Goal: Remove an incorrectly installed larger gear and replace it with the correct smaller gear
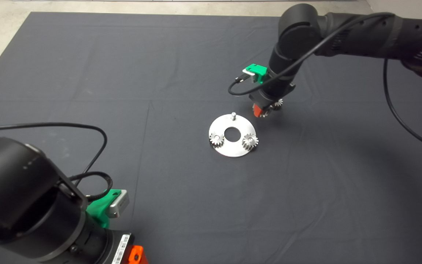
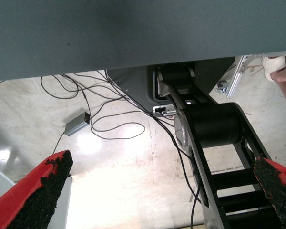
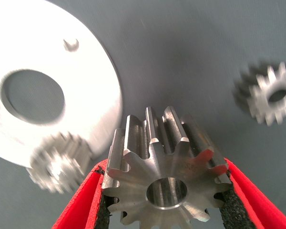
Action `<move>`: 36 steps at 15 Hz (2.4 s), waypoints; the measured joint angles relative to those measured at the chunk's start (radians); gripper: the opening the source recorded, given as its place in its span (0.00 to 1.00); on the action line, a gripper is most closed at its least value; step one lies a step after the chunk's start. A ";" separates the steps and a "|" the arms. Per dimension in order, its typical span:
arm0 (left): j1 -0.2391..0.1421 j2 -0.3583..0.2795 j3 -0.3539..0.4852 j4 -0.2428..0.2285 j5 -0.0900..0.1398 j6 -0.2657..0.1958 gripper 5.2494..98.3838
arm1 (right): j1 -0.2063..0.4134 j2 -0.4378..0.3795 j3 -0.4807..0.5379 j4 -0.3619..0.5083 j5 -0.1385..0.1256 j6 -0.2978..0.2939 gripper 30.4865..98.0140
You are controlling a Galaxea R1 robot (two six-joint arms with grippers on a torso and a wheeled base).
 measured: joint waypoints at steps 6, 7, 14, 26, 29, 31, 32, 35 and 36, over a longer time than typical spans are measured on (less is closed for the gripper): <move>0.000 0.002 0.000 0.000 0.000 0.000 1.00 | -0.006 -0.113 0.114 0.000 -0.006 0.019 0.26; 0.000 0.002 0.000 0.000 0.000 0.000 1.00 | -0.011 -0.123 0.128 0.000 -0.005 0.022 0.26; 0.000 0.004 0.000 0.000 -0.001 0.000 1.00 | -0.064 -0.213 0.212 -0.001 -0.004 0.024 0.26; 0.000 0.004 0.000 0.000 -0.001 0.000 1.00 | -0.142 -0.240 0.256 -0.073 -0.001 0.026 0.26; 0.000 0.004 0.000 0.000 -0.001 0.000 1.00 | -0.143 -0.248 0.262 -0.100 -0.002 0.026 0.26; 0.000 0.004 0.000 0.000 -0.001 0.000 1.00 | -0.147 -0.248 0.270 -0.111 -0.001 0.026 0.27; 0.000 0.004 0.000 0.000 -0.001 0.000 1.00 | -0.152 -0.248 0.274 -0.112 -0.001 0.026 0.27; 0.000 0.004 0.000 0.000 -0.001 0.000 1.00 | -0.158 -0.249 0.276 -0.113 -0.001 0.026 0.27; 0.000 0.004 0.000 0.000 -0.001 0.000 1.00 | -0.158 -0.248 0.276 -0.114 -0.002 0.026 0.27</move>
